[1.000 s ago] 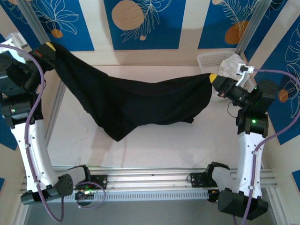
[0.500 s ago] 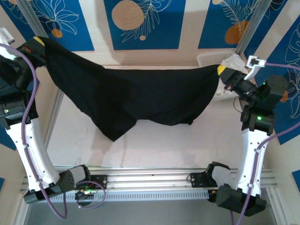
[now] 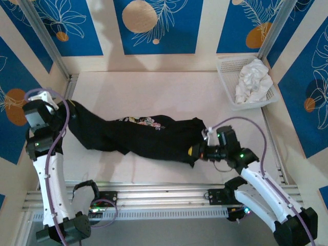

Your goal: Fold the inside-out t-shirt

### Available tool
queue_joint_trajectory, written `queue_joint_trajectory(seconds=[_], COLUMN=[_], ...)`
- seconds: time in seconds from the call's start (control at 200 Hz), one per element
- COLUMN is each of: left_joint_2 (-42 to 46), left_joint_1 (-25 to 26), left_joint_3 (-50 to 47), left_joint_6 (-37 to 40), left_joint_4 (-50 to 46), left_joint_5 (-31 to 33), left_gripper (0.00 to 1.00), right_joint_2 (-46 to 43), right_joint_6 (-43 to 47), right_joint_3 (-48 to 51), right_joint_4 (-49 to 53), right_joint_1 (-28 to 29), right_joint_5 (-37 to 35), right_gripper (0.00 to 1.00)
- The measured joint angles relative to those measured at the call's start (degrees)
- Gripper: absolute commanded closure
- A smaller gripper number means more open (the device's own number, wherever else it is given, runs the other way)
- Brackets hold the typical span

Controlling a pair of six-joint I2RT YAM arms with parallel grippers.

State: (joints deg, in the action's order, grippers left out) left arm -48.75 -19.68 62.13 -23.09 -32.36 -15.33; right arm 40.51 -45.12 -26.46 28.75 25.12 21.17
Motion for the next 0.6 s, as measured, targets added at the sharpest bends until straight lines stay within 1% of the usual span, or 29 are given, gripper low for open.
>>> queue_joint_trajectory(seconds=[0.105, 0.215, 0.325, 0.455, 0.6], left_joint_2=[0.37, 0.87, 1.49, 1.44, 0.94], left_joint_1=[-0.07, -0.09, -0.09, -0.07, -0.02], left_joint_3=[-3.98, -6.95, -9.31, -10.82, -11.19], left_joint_6=[1.16, 1.46, 1.86, 1.88, 2.08], left_joint_4=[-0.07, 0.15, 0.55, 1.88, 3.37], left_joint_5=[0.42, 0.39, 0.37, -0.13, -0.79], left_gripper=[1.00, 1.00, 1.00, 1.00, 1.00], right_joint_2=[0.24, 3.17, 7.43, 11.74, 13.86], right_joint_6=[-4.17, -6.93, -7.78, -7.50, -5.05], right_joint_3=[5.31, 6.84, 6.86, 6.86, 5.60], right_joint_4=[1.51, 1.53, 1.20, 0.39, 1.38], right_joint_1=[4.59, 7.78, 9.55, 10.43, 10.32], right_joint_5=[-3.63, -6.99, -9.75, -10.47, -10.73], right_gripper=[1.00, 1.00, 0.90, 0.80, 0.63])
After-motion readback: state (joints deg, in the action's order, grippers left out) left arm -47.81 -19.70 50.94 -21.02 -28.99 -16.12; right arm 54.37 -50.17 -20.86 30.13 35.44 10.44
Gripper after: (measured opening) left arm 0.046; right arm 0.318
